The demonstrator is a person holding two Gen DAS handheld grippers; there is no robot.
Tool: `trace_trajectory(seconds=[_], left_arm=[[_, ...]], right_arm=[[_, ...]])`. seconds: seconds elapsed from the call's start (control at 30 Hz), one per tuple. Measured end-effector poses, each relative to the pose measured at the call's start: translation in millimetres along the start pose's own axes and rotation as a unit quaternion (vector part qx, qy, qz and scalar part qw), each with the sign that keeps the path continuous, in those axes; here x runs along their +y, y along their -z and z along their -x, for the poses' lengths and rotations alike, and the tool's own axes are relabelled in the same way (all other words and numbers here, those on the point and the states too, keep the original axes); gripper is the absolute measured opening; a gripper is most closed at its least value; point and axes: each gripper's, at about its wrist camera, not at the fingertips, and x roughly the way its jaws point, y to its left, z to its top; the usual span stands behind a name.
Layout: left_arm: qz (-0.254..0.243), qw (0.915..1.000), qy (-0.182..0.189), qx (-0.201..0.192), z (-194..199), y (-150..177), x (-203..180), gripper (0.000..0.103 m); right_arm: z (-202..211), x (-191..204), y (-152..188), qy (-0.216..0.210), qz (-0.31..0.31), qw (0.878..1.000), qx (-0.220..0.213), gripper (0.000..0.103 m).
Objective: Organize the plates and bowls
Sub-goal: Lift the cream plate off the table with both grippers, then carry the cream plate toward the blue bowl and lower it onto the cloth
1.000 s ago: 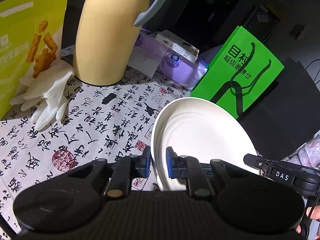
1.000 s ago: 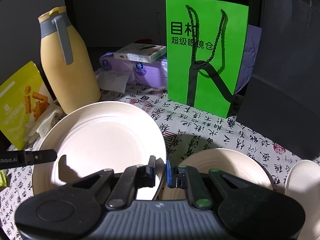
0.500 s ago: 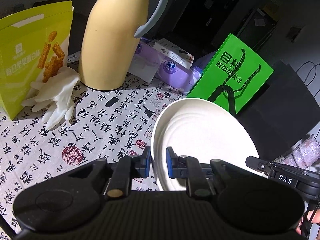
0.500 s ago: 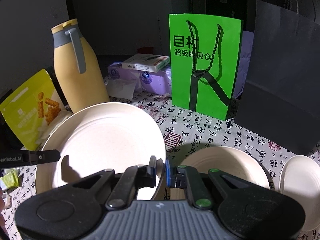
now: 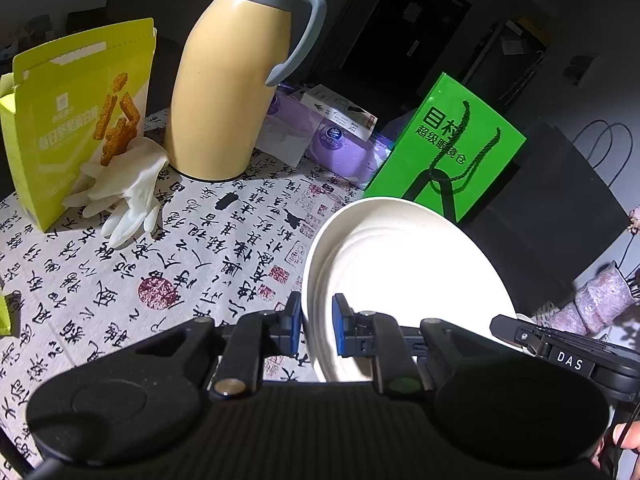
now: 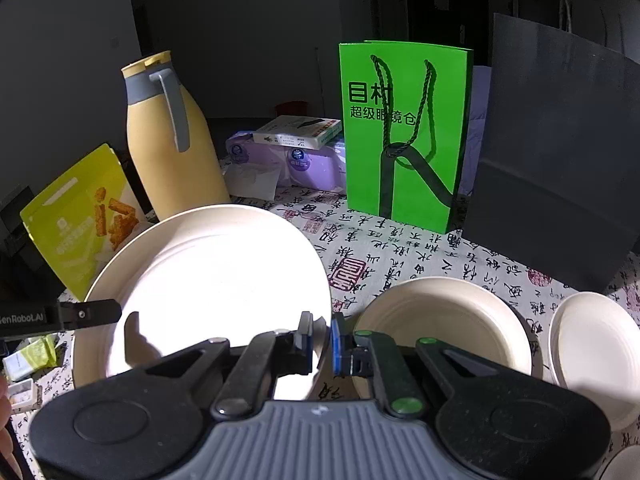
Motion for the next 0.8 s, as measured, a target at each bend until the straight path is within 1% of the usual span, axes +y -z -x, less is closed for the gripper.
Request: trace_trajectory(seconds=[0.8], left_arm=[[-0.012, 0.9998, 0.005, -0.017, 67, 38, -10, 0.016]], right_arm=[[70, 17, 44, 0.003, -0.013, 1.0, -0.022, 0.008]])
